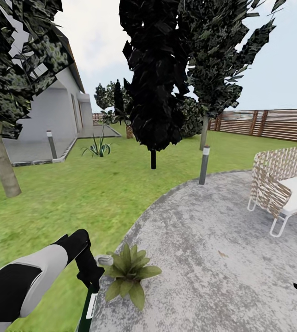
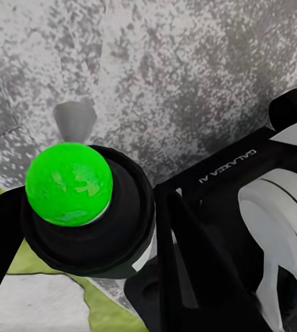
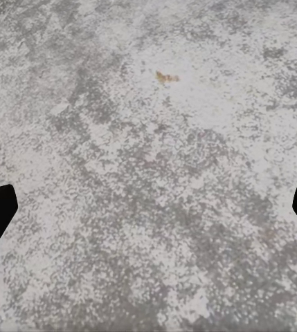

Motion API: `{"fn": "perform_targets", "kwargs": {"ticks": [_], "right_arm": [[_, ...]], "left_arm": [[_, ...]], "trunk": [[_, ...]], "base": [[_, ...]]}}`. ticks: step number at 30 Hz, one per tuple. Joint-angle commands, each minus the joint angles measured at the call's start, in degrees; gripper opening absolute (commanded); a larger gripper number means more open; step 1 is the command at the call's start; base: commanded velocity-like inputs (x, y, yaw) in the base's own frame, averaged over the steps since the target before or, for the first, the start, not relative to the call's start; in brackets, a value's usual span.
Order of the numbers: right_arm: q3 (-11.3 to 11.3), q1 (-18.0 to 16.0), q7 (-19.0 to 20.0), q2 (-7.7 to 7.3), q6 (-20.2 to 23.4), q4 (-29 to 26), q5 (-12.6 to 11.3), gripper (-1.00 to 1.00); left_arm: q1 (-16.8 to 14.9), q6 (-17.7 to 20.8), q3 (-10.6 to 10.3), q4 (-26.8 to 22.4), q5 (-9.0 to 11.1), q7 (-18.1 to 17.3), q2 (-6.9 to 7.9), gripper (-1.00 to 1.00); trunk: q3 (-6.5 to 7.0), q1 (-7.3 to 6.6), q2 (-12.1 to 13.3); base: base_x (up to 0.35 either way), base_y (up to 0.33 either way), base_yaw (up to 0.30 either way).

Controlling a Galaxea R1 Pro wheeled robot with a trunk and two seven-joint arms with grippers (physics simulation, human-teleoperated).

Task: Pick up the pesticide atomizer in the garden and spray insectifuge to fully cover both potted plants in the garden.

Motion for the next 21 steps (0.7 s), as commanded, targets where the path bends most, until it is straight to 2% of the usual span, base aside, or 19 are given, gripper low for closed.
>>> {"fn": "perform_targets", "kwargs": {"ticks": [1, 5, 13, 21], "right_arm": [[-0.08, -0.09, 0.58, 0.00, 0.23, -0.06, 0.51, 1.00], [-0.08, -0.06, 0.58, 0.00, 0.23, -0.06, 0.51, 1.00], [-0.08, -0.08, 0.58, 0.00, 0.23, -0.06, 0.51, 1.00], [-0.09, -0.08, 0.58, 0.00, 0.23, -0.06, 0.51, 1.00]], "left_arm": [[-0.02, 0.30, -0.43, -0.12, -0.02, -0.53, 0.03, -1.00], [-0.03, 0.37, -0.40, -0.12, 0.00, -0.61, 0.07, -1.00], [-0.02, 0.39, -0.45, -0.12, 0.04, -0.56, 0.11, -1.00], [-0.01, 0.31, -0.54, -0.12, 0.00, -0.48, 0.11, -1.00]], "trunk": [[-0.08, -0.01, -0.03], [-0.10, -0.01, -0.03], [-0.11, -0.01, -0.03], [-0.11, -0.01, -0.03]], "base": [[0.000, 0.000, 0.012], [0.062, 0.035, 0.005], [0.210, 0.163, 0.001], [0.028, 0.019, 0.000]]}}
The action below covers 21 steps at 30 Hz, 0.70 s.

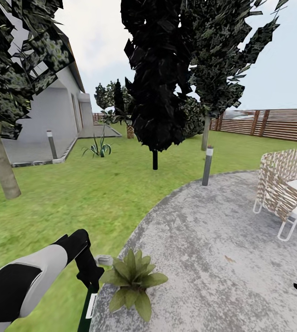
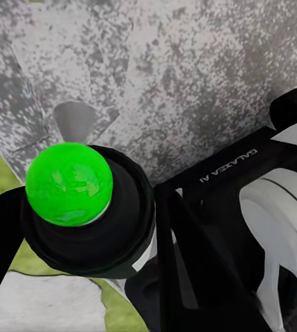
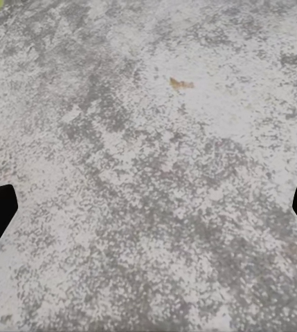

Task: Pick up the pesticide atomizer in the garden and spray insectifuge to fully cover both potted plants in the garden.

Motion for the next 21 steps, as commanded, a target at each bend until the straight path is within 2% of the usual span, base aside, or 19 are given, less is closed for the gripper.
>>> {"fn": "perform_targets", "kwargs": {"ticks": [1, 5, 10, 15, 21], "right_arm": [[-0.07, -0.07, 0.58, 0.00, 0.23, -0.06, 0.51, 1.00], [-0.07, -0.08, 0.58, 0.00, 0.23, -0.06, 0.51, 1.00], [-0.07, -0.05, 0.58, 0.00, 0.23, -0.06, 0.51, 1.00], [-0.07, -0.08, 0.58, 0.00, 0.23, -0.06, 0.51, 1.00], [-0.07, -0.08, 0.58, 0.00, 0.23, -0.06, 0.51, 1.00]], "left_arm": [[-0.02, 0.30, -0.44, -0.12, 0.01, -0.51, 0.03, -1.00], [0.00, 0.29, -0.44, -0.12, 0.01, -0.49, 0.03, -1.00], [0.01, 0.29, -0.44, -0.12, 0.01, -0.49, 0.03, -1.00], [0.02, 0.29, -0.44, -0.10, -0.03, -0.49, 0.03, -1.00], [0.02, 0.29, -0.46, -0.04, -0.05, -0.49, -0.01, -1.00]], "trunk": [[-0.06, -0.01, -0.03], [-0.06, -0.01, -0.03], [-0.06, -0.01, -0.03], [-0.06, -0.01, -0.03], [-0.06, -0.01, -0.03]], "base": [[0.003, 0.002, 0.000], [0.001, 0.108, -0.122], [0.000, 0.272, -0.188], [0.000, 0.244, -0.034], [0.000, 0.049, -0.003]]}}
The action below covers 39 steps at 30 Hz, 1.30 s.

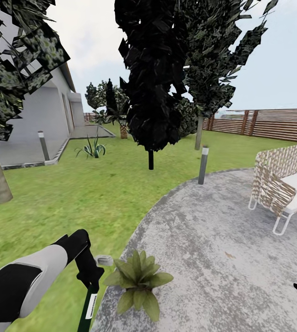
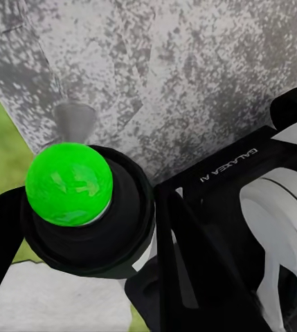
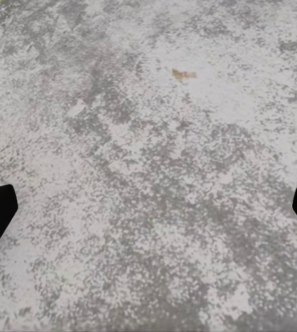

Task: Pick up the pesticide atomizer in the garden and spray insectifuge to fully cover both potted plants in the garden.

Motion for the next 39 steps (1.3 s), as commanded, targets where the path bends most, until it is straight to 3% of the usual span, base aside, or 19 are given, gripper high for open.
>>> {"fn": "perform_targets", "kwargs": {"ticks": [1, 28, 36, 39], "right_arm": [[-0.08, -0.09, 0.58, 0.00, 0.23, -0.06, 0.51, 1.00], [-0.08, -0.09, 0.58, 0.00, 0.23, -0.06, 0.51, 1.00], [-0.08, -0.07, 0.56, 0.00, 0.23, -0.04, 0.51, 1.00], [-0.08, -0.05, 0.54, 0.00, 0.23, -0.06, 0.51, 1.00]], "left_arm": [[0.01, 0.30, -0.47, -0.12, -0.01, -0.52, 0.00, -1.00], [0.00, 0.30, -0.52, -0.03, -0.01, -0.44, -0.12, -1.00], [0.00, 0.30, -0.52, -0.03, -0.01, -0.43, -0.12, -1.00], [0.02, 0.27, -0.52, -0.03, -0.01, -0.43, -0.12, -1.00]], "trunk": [[-0.06, -0.01, -0.03], [-0.06, -0.01, -0.03], [-1.56, 1.75, -3.24], [-1.73, 1.75, -3.24]], "base": [[0.000, 0.008, -0.001], [0.020, -0.002, 0.000], [0.000, 0.000, 0.009], [0.000, 0.000, 0.094]]}}
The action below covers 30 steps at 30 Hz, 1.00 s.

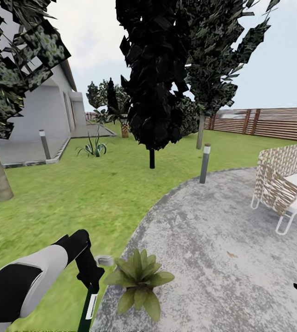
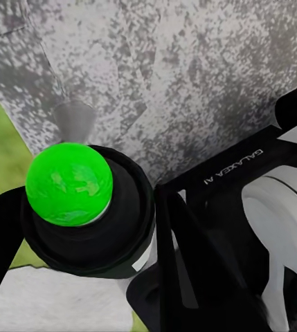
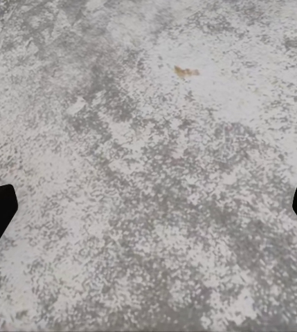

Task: Pick up the pesticide atomizer in the garden and spray insectifuge to fully cover both potted plants in the garden.

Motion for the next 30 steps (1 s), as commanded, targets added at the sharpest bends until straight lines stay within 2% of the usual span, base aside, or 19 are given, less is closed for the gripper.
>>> {"fn": "perform_targets", "kwargs": {"ticks": [1, 8, 14, 21, 27, 30], "right_arm": [[-0.08, -0.09, 0.60, 0.00, 0.23, -0.06, 0.50, 1.00], [-0.16, -0.11, 0.61, 0.00, 0.23, -0.07, 0.50, 1.00], [-0.17, -0.12, 0.62, 0.00, 0.23, -0.07, 0.50, 1.00], [-0.17, -0.11, 0.62, 0.00, 0.23, -0.07, 0.50, 1.00], [-0.17, -0.11, 0.62, 0.00, 0.23, -0.07, 0.50, 1.00], [-0.17, -0.09, 0.62, 0.00, 0.23, -0.07, 0.50, 1.00]], "left_arm": [[0.00, 0.30, -0.42, -0.12, -0.01, -0.52, 0.02, -1.00], [-0.03, 0.23, -0.43, -0.17, -0.01, -0.27, 0.11, -1.00], [-0.01, 0.27, -0.44, -0.14, -0.01, 0.48, 0.11, -1.00], [-0.01, 0.23, -0.44, 0.01, -0.01, 0.59, 0.15, -1.00], [0.00, 0.23, -0.44, 0.05, -0.04, 0.77, 0.21, -1.00], [0.00, 0.23, -0.44, 0.05, -0.03, 3.04, 0.20, -1.00]], "trunk": [[-0.12, -0.01, -0.03], [-0.19, -0.01, -0.03], [-0.19, -0.01, -0.03], [-0.19, -0.01, -0.03], [-0.19, -0.01, -0.03], [-0.19, -0.01, -0.03]], "base": [[0.000, 0.000, 0.092], [0.014, 0.000, 0.017], [0.217, 0.000, 0.000], [0.038, 0.000, -0.002], [0.001, 0.000, -0.138], [0.000, 0.000, -0.025]]}}
